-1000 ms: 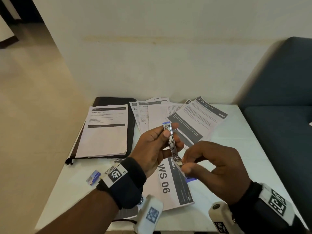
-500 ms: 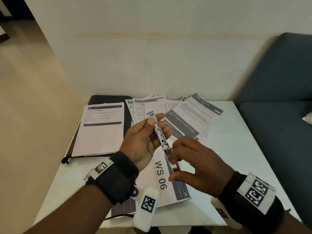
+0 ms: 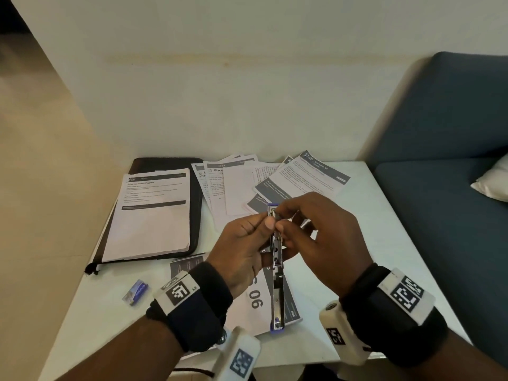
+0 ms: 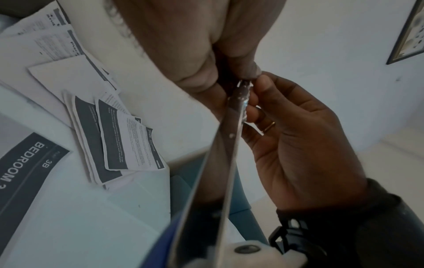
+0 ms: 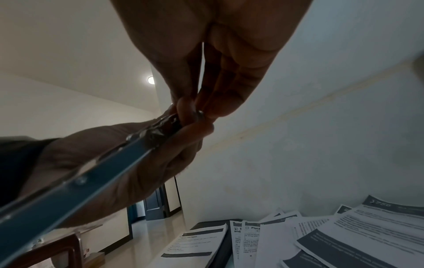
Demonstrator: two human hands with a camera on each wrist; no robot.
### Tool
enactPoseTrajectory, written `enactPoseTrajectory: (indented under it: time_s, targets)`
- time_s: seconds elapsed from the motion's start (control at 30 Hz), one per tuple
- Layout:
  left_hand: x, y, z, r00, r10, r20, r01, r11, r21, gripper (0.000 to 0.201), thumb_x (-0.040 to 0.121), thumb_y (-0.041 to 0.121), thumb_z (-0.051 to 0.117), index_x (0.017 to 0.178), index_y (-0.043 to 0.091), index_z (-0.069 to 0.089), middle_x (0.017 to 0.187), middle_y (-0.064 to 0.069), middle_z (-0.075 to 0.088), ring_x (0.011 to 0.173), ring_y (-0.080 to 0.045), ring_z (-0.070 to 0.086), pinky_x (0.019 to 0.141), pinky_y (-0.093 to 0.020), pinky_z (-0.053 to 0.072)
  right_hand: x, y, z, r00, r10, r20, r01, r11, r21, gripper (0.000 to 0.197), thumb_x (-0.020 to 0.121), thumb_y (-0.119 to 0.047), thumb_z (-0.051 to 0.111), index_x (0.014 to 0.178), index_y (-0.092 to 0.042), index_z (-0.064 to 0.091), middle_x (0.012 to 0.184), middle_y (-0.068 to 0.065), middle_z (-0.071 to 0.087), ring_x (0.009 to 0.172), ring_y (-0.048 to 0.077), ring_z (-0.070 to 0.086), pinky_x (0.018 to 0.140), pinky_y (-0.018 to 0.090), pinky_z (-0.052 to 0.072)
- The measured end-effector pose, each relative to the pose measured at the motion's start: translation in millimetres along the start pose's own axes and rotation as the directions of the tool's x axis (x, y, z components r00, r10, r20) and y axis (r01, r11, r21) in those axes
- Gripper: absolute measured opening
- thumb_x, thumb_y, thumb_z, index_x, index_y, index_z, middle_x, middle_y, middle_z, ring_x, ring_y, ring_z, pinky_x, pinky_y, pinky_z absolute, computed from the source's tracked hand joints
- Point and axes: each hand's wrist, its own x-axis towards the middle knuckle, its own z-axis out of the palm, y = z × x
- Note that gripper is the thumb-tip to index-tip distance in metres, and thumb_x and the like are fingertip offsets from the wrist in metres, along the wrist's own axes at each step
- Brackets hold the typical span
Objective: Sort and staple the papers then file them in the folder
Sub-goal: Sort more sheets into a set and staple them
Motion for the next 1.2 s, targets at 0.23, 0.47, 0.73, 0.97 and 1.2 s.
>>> enactPoseTrajectory:
  time_s: [0.23,0.47,0.73,0.97,1.2]
  targets:
    - [-2.6,-1.0,1.2,1.000,0.023,0.013,-0.022,1.000,-0.021,0.033,0.091,0.029,0.051,0.100,0.003,0.069,0.084,-0.011,0.071,0.084,-0.022,0.070,0.074,-0.033,0.058,1.9,-1.4,-0.5,0.998,0.015,0.066,-0.017,1.000,0.022,0.006,0.089,-0.023,0.068,0.094,-0.022,0.064,0.086,-0.010,0.061,0.077,0.005,0.058,0.064,0.010,0.045]
    - [-2.3,-2.5,0.2,0.999,0.023,-0.039,-0.025,0.998,-0.059,0.031,0.096,0.028,0.050,0.102,0.004,0.069,0.089,-0.011,0.070,0.083,-0.019,0.070,0.068,-0.027,0.056,1.8,-1.5,4.9,0.990,0.018,0.141,-0.023,0.999,0.037,0.011,0.082,-0.014,0.071,0.083,-0.020,0.063,0.094,-0.007,0.056,0.082,0.008,0.056,0.065,0.023,0.051]
    - [-2.8,-7.4,1.2,0.993,0.016,-0.121,-0.012,0.999,0.032,0.035,0.101,0.026,0.047,0.102,-0.001,0.069,0.084,-0.015,0.065,0.075,-0.022,0.064,0.066,-0.028,0.056,3.2,3.7,3.5,0.975,0.005,0.224,-0.002,1.000,-0.013,0.011,0.080,-0.019,0.075,0.079,-0.020,0.064,0.099,-0.007,0.053,0.092,0.008,0.051,0.072,0.013,0.038]
    - [0.4,-0.7,3.8,0.989,0.055,-0.134,-0.051,0.998,0.033,0.033,0.102,0.026,0.047,0.106,0.002,0.069,0.085,-0.012,0.068,0.076,-0.020,0.067,0.069,-0.031,0.057,-0.2,-3.3,3.1,0.996,-0.026,0.087,0.024,1.000,0.017,0.013,0.081,-0.013,0.074,0.087,-0.019,0.064,0.089,-0.008,0.059,0.079,0.008,0.055,0.066,0.014,0.043]
    - [-0.7,-5.2,8.1,0.990,0.044,-0.135,-0.050,0.998,-0.037,0.033,0.099,0.028,0.048,0.113,0.006,0.069,0.100,-0.018,0.071,0.090,-0.026,0.070,0.075,-0.032,0.058,-2.7,1.1,2.0,0.999,-0.019,0.027,0.018,1.000,0.024,0.016,0.081,-0.013,0.076,0.095,-0.018,0.069,0.091,-0.009,0.059,0.073,0.004,0.057,0.064,0.011,0.048]
